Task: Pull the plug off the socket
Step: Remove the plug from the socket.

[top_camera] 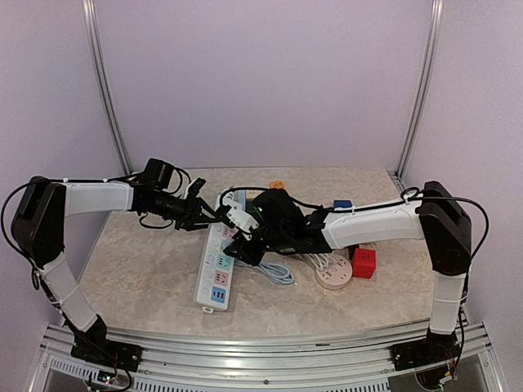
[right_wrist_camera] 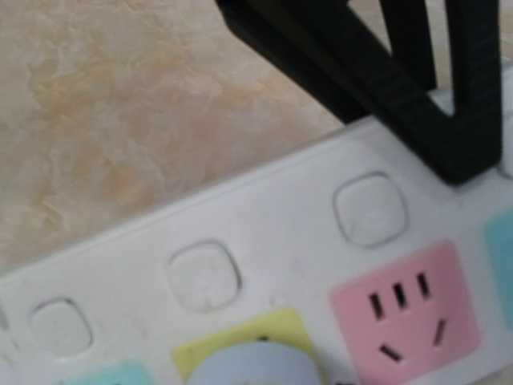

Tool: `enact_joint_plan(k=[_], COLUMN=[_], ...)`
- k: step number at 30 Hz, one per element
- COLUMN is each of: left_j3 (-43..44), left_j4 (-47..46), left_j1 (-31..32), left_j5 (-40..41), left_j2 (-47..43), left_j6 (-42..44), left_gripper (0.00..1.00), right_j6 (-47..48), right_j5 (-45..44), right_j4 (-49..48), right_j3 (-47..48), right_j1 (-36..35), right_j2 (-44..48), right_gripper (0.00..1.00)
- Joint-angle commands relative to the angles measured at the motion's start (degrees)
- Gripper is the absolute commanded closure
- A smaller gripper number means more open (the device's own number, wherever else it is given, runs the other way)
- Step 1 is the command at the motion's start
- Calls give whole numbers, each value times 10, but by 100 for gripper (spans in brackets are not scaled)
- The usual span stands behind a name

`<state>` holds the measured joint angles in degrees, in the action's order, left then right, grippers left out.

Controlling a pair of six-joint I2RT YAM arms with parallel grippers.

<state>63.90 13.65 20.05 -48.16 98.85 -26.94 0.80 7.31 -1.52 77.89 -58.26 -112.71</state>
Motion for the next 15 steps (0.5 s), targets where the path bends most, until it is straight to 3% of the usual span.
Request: enact_joint_plan(k=[1, 7, 15], left_j3=[13, 13, 18], left_j4=[8, 8, 21], left_j1=[-15, -15, -15], left_j5=[6, 7, 24], left_j2=[1, 2, 6], left_j6=[15, 15, 20], left_gripper=[100, 100, 100], right_j6=[-53, -42, 9], right_j5=[-11, -23, -106], right_j4=[-7, 7, 62], right_j3=[-12, -4, 32], right_j1=[33, 32, 0], right_j2=[30, 25, 5], right_gripper=[100, 100, 100])
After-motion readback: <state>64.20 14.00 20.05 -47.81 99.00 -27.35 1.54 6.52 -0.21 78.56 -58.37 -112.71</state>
